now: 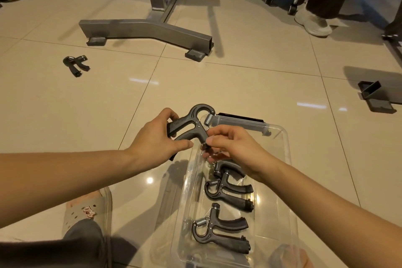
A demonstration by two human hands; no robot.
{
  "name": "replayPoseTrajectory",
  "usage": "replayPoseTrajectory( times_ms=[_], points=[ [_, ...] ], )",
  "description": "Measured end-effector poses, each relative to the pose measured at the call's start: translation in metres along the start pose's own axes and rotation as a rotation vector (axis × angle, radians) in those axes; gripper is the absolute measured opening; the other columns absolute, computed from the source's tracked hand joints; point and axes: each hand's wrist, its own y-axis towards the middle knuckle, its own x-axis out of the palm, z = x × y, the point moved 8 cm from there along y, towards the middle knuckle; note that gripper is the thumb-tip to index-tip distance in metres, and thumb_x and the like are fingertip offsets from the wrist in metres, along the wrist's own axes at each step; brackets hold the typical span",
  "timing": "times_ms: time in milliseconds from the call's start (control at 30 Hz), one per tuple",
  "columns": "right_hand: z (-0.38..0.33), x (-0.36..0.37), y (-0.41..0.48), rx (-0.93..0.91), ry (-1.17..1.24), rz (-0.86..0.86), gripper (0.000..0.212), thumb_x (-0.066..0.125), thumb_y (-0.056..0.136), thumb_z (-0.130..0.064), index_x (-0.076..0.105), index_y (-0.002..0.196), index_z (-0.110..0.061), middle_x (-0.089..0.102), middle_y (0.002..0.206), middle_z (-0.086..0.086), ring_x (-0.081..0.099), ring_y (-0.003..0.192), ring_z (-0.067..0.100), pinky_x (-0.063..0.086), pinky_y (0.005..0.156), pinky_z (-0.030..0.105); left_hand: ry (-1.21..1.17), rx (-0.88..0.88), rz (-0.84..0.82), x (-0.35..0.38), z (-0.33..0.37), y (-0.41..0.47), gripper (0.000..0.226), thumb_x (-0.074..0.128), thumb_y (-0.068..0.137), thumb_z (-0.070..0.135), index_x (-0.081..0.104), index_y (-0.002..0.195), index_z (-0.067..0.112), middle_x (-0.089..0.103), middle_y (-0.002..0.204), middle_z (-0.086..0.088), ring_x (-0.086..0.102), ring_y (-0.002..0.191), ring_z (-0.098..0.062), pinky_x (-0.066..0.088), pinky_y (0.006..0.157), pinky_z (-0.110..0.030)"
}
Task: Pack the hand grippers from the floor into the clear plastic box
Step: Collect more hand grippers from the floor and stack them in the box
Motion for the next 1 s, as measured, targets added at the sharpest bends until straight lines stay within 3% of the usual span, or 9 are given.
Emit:
replayPoseTrajectory(
  times_ms=[133,267,333,400,500,667,800,933,1000],
  points=[
    [-0.003,-0.016,-0.001,-0.029,0.025,0.137,0.021,0.06,0.099,-0.006,0.063,0.117,0.003,0.067,0.086,0.015,0.065,0.072,0.022,0.059,0.077,0.04,-0.044,-0.039,-0.051,0.011,0.005,-0.004,0.051,0.085,0.076,0.045,0.051,0.107,0.025,0.066,0.079,0.005,0.066,0.058,-0.008,0.055,0.06,-0.03],
    [-0.017,-0.036,-0.007,-0.081,-0.155,0.14,0.023,0.05,0.104,-0.009,0.07,0.111,0.0,0.065,0.084,0.011,0.06,0.069,0.015,0.057,0.074,0.034,-0.148,-0.03,-0.112,0.008,0.019,0.002,0.045,0.072,0.086,0.051,0.057,0.12,0.025,0.07,0.094,-0.002,0.069,0.082,-0.016,0.056,0.078,-0.038],
    [-0.023,-0.035,-0.011,-0.12,-0.202,0.098,0.024,0.049,0.104,-0.008,0.071,0.11,0.001,0.064,0.085,0.011,0.06,0.072,0.014,0.056,0.071,0.031,-0.183,0.013,-0.144,0.005,0.029,0.005,0.033,0.066,0.094,0.04,0.062,0.122,0.021,0.072,0.095,-0.006,0.068,0.075,-0.015,0.055,0.073,-0.037],
    [-0.029,-0.03,-0.015,-0.16,-0.241,0.055,0.025,0.049,0.104,-0.008,0.072,0.108,0.001,0.065,0.084,0.011,0.057,0.072,0.015,0.052,0.068,0.029,-0.19,0.03,-0.178,0.005,0.034,0.006,0.018,0.062,0.098,0.029,0.07,0.11,0.017,0.071,0.083,-0.006,0.064,0.064,-0.012,0.05,0.064,-0.036],
    [-0.036,-0.029,-0.018,-0.199,-0.234,0.019,0.027,0.049,0.103,-0.009,0.072,0.106,0.004,0.065,0.083,0.013,0.055,0.072,0.017,0.048,0.066,0.026,-0.214,0.011,-0.248,0.01,0.034,0.005,0.019,0.06,0.1,0.024,0.073,0.102,0.01,0.066,0.075,-0.008,0.061,0.062,-0.015,0.047,0.058,-0.032],
    [-0.036,-0.034,-0.02,-0.213,-0.15,0.18,0.019,0.056,0.102,-0.014,0.064,0.116,-0.004,0.064,0.08,0.01,0.062,0.065,0.015,0.054,0.068,0.029,-0.348,-0.079,-0.232,0.011,0.028,0.003,0.018,0.061,0.1,0.018,0.066,0.098,0.001,0.066,0.072,-0.011,0.064,0.06,-0.019,0.053,0.056,-0.029],
    [-0.046,-0.035,-0.032,-0.249,-0.502,0.385,0.052,0.072,0.088,-0.044,0.051,0.13,-0.022,0.068,0.09,-0.003,0.065,0.079,0.009,0.054,0.077,0.033,-0.501,-0.163,-0.162,0.01,0.02,0.0,0.009,0.059,0.101,0.011,0.059,0.098,0.003,0.067,0.077,-0.017,0.067,0.059,-0.023,0.061,0.059,-0.029],
    [-0.056,-0.01,-0.039,-0.34,-1.051,0.351,0.065,0.076,0.077,-0.058,0.059,0.128,-0.023,0.065,0.114,-0.007,0.061,0.103,0.013,0.051,0.089,0.034,-0.594,-0.23,-0.112,0.006,0.012,0.0,0.005,0.06,0.101,0.008,0.055,0.098,0.007,0.067,0.085,-0.024,0.07,0.059,-0.025,0.062,0.06,-0.029],
    [-0.059,-0.003,-0.04,-0.397,-1.206,0.343,0.065,0.075,0.078,-0.058,0.058,0.13,-0.023,0.063,0.116,-0.007,0.058,0.106,0.014,0.049,0.089,0.034,-0.638,-0.26,-0.119,0.009,0.009,-0.002,0.005,0.059,0.101,0.007,0.055,0.099,0.007,0.067,0.087,-0.026,0.071,0.062,-0.028,0.062,0.058,-0.028]
  ],
)
